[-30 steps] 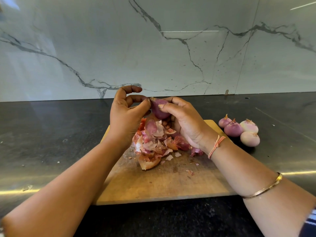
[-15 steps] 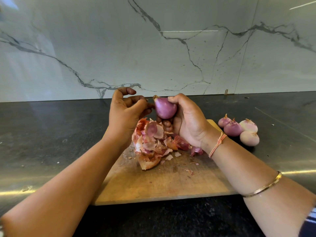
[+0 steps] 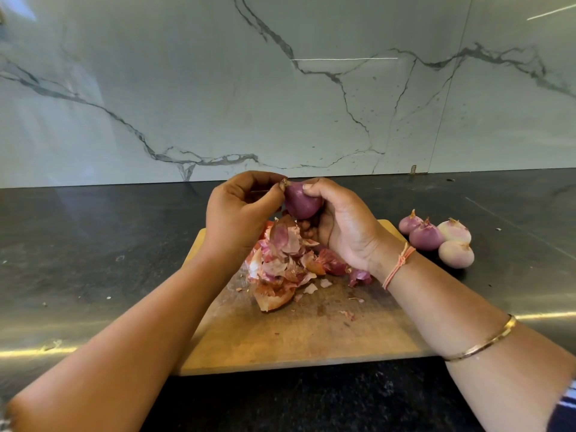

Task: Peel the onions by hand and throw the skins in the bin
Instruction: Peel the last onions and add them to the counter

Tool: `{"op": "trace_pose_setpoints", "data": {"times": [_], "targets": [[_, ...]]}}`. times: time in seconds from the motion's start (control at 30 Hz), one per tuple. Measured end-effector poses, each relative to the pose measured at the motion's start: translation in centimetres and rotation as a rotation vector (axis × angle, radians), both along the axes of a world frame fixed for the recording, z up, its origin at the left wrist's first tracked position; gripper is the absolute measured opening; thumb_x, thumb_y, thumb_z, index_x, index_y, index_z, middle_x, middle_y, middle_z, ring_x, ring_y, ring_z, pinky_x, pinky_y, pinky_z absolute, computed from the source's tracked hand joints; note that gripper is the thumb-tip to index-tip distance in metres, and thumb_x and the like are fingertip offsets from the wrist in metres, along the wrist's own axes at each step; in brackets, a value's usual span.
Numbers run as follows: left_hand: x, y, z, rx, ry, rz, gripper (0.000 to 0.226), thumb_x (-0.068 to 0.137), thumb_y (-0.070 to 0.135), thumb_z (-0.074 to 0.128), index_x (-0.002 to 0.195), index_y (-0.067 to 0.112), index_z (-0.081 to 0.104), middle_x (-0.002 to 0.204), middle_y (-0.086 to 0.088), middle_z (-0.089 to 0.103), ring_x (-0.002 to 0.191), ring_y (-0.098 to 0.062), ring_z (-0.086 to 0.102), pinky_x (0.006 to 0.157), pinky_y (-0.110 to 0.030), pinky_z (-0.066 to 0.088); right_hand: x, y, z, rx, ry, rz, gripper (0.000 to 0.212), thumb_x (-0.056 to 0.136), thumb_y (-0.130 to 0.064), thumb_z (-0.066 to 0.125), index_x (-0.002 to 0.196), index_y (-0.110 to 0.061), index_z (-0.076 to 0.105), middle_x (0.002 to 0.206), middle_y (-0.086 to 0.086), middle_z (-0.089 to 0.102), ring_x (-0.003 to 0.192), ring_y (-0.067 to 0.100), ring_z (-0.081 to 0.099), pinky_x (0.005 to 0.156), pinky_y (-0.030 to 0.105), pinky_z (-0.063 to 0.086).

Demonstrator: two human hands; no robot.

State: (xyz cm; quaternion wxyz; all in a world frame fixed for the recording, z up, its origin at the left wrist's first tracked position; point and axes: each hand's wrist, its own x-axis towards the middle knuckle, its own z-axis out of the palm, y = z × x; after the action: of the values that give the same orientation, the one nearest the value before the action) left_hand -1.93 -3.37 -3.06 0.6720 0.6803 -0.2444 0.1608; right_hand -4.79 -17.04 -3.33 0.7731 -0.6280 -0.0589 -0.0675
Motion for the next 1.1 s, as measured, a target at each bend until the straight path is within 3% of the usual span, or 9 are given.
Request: {"op": "trace_pose_setpoints", "data": {"times": [0.1, 0.2, 0.33, 0.43, 0.57, 0.73, 1.0, 1.1], "targets": [[0.24, 0.12, 0.06, 0.032, -0.026, 0.06, 0.021, 0.086, 0.005, 0.065, 0.08, 0.024, 0.07, 0.077, 0.007, 0.072, 0.077, -0.013, 0.07, 0.077, -0.032, 0.058, 0.07, 0.1, -0.02, -0.013, -0.026, -0.009, 0.018, 0.077, -0.026, 0.055, 0.091, -0.016, 0.052, 0.087, 0.01, 0.051, 0.068, 0.018, 0.047, 0.059, 0.027, 0.036], [0.38, 0.15, 0.08, 0.043, -0.028, 0.092, 0.023, 0.085, 0.006, 0.066, 0.076, 0.027, 0.07, 0.073, 0.01, 0.072, 0.076, -0.014, 0.07, 0.078, -0.035, 0.058, 0.13, 0.24, -0.06, -0.018, -0.028, -0.018, 0.024, 0.071, -0.028, 0.054, 0.091, -0.015, 0.053, 0.09, 0.014, 0.051, 0.073, 0.023, 0.045, 0.059, 0.029, 0.035], [0.5, 0.2, 0.06, 0.039, -0.008, 0.095, 0.024, 0.085, 0.005, 0.066, 0.074, 0.026, 0.07, 0.071, 0.008, 0.072, 0.076, -0.017, 0.07, 0.078, -0.037, 0.059, 0.09, 0.09, -0.08, -0.026, -0.015, -0.001, 0.02, 0.086, -0.024, 0.053, 0.101, -0.011, 0.053, 0.087, 0.013, 0.052, 0.067, 0.019, 0.046, 0.056, 0.025, 0.037], [0.53, 0.21, 0.1, 0.019, 0.02, 0.067, 0.023, 0.086, 0.004, 0.065, 0.075, 0.023, 0.07, 0.072, 0.007, 0.072, 0.075, -0.015, 0.069, 0.077, -0.032, 0.058, -0.04, 0.02, 0.04, -0.008, -0.006, 0.015, 0.015, 0.092, -0.021, 0.048, 0.097, -0.01, 0.056, 0.08, 0.01, 0.053, 0.061, 0.015, 0.045, 0.051, 0.022, 0.037], [0.39, 0.04, 0.2, -0.086, 0.136, -0.055, 0.018, 0.088, 0.001, 0.061, 0.077, 0.013, 0.069, 0.066, 0.006, 0.07, 0.066, -0.007, 0.066, 0.069, -0.02, 0.055, -0.31, 0.03, 0.33, -0.007, 0.007, 0.014, 0.019, 0.095, -0.019, 0.041, 0.088, -0.011, 0.057, 0.074, 0.008, 0.052, 0.056, 0.013, 0.041, 0.048, 0.021, 0.033], [0.22, -0.29, 0.42, -0.253, 0.301, -0.16, 0.02, 0.09, -0.001, 0.056, 0.074, 0.006, 0.067, 0.062, 0.002, 0.066, 0.061, -0.007, 0.061, 0.065, -0.016, 0.054, -0.27, 0.02, 0.48, 0.002, 0.001, 0.017, 0.02, 0.094, -0.018, 0.04, 0.082, -0.013, 0.055, 0.072, 0.006, 0.051, 0.058, 0.014, 0.038, 0.049, 0.023, 0.029], [-0.13, -0.71, 0.78, -0.445, 0.532, -0.249, 0.016, 0.091, -0.001, 0.055, 0.078, -0.001, 0.063, 0.055, -0.002, 0.063, 0.05, -0.005, 0.061, 0.052, -0.013, 0.051, -0.21, -0.16, 0.33, 0.025, -0.03, 0.009, 0.019, 0.093, -0.013, 0.039, 0.084, -0.014, 0.055, 0.077, 0.005, 0.053, 0.062, 0.013, 0.044, 0.047, 0.021, 0.031], [-0.16, -0.73, 0.89, -0.489, 0.594, -0.27, 0.016, 0.091, 0.0, 0.055, 0.077, 0.0, 0.062, 0.053, -0.002, 0.063, 0.049, -0.005, 0.061, 0.052, -0.013, 0.052, -0.05, -0.25, 0.18, 0.07, -0.066, 0.046, 0.014, 0.09, -0.011, 0.043, 0.084, -0.012, 0.056, 0.082, 0.005, 0.054, 0.068, 0.012, 0.05, 0.046, 0.017, 0.039]]}}
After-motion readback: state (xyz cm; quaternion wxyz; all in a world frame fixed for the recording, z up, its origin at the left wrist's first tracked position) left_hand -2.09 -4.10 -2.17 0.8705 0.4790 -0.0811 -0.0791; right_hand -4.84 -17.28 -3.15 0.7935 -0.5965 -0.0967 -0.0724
